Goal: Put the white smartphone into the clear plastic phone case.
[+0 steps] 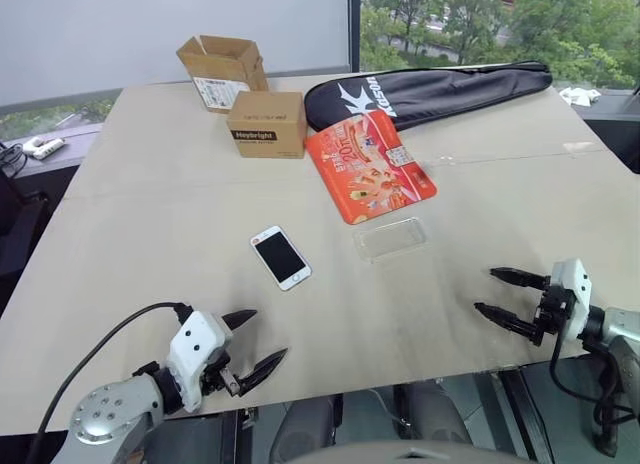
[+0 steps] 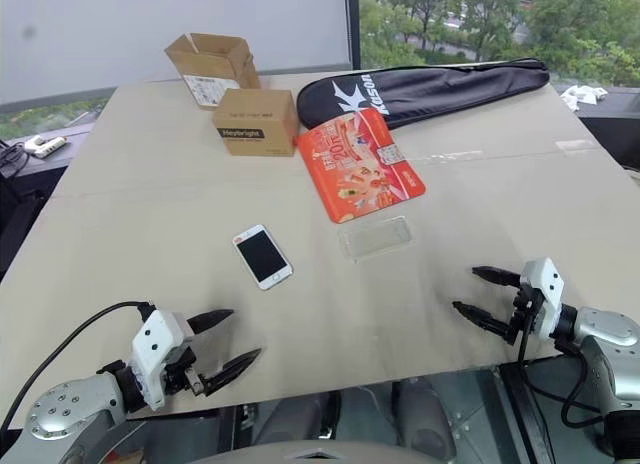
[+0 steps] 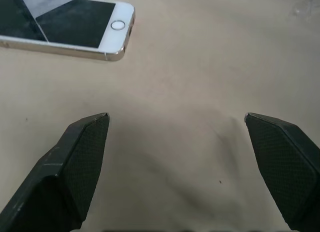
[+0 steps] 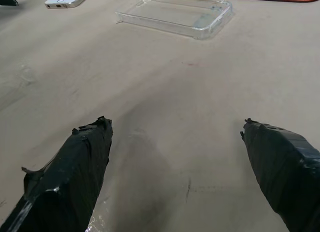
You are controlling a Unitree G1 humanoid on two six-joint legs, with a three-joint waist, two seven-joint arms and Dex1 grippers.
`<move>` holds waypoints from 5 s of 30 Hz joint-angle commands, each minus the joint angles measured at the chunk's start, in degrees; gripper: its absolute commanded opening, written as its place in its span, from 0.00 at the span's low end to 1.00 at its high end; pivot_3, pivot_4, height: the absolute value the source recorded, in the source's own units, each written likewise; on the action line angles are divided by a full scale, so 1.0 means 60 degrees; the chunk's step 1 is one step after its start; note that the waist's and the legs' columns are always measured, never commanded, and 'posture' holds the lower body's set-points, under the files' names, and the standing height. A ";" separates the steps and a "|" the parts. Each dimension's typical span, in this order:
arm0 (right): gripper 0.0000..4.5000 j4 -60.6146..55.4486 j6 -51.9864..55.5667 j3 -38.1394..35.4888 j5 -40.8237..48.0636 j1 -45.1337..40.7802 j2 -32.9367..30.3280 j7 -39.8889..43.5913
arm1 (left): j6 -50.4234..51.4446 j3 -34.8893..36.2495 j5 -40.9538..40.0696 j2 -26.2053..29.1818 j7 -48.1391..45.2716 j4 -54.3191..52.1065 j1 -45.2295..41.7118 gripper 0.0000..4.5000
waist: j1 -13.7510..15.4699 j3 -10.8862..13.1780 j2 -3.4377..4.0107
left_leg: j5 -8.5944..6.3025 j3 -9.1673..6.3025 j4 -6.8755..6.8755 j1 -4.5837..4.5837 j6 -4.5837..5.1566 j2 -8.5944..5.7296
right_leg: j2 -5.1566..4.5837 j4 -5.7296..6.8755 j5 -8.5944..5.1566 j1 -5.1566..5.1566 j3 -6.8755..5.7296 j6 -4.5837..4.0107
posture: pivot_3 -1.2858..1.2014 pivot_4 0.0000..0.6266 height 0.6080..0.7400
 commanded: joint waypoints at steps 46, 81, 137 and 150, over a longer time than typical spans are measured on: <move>0.49 0.1307 0.1651 0.4782 -0.3326 -0.5927 0.1203 0.0489 | -0.1199 0.1395 -0.2211 0.0928 -0.2575 0.0511 -0.0594 1.00 | -0.0019 0.0042 0.0003 | -0.0012 0.0008 -0.0117 -0.0067 -0.0005 0.0028 | -0.0018 -0.0075 0.0029 -0.0104 -0.0075 -0.0048 | 0.52 0.24 1.00; 0.53 -0.1959 0.1577 0.4073 -0.2738 -0.4009 -0.1194 0.1274 | -0.1603 0.1159 -0.1721 0.1181 -0.3432 0.1419 -0.1283 1.00 | -0.0004 0.0044 -0.0007 | -0.0012 0.0020 -0.0107 -0.0034 -0.0005 0.0030 | -0.0021 -0.0075 0.0009 -0.0075 -0.0080 -0.0013 | 0.52 0.24 1.00; 1.00 -0.6131 0.4484 0.1923 0.0154 -0.2484 -0.0584 -0.2349 | 1.3201 -0.1158 0.2848 -0.7249 1.1267 -0.0763 -0.7947 1.00 | 0.0244 -0.0004 -0.0004 | 0.0019 -0.0053 -0.0094 0.0012 -0.0060 -0.0022 | -0.0033 -0.0024 0.0024 -0.0014 -0.0106 0.0039 | 0.52 0.24 1.00; 1.00 -0.6151 0.4402 0.1872 0.0461 -0.2401 -0.0572 -0.2364 | 1.3201 -0.0959 0.3631 -0.7467 1.1592 -0.0571 -0.7876 0.64 | -0.0056 -0.0043 -0.0002 | 0.0029 -0.0044 -0.0108 0.0076 -0.0079 0.0007 | -0.0006 0.0001 0.0024 0.0022 -0.0097 0.0038 | 0.52 0.24 1.00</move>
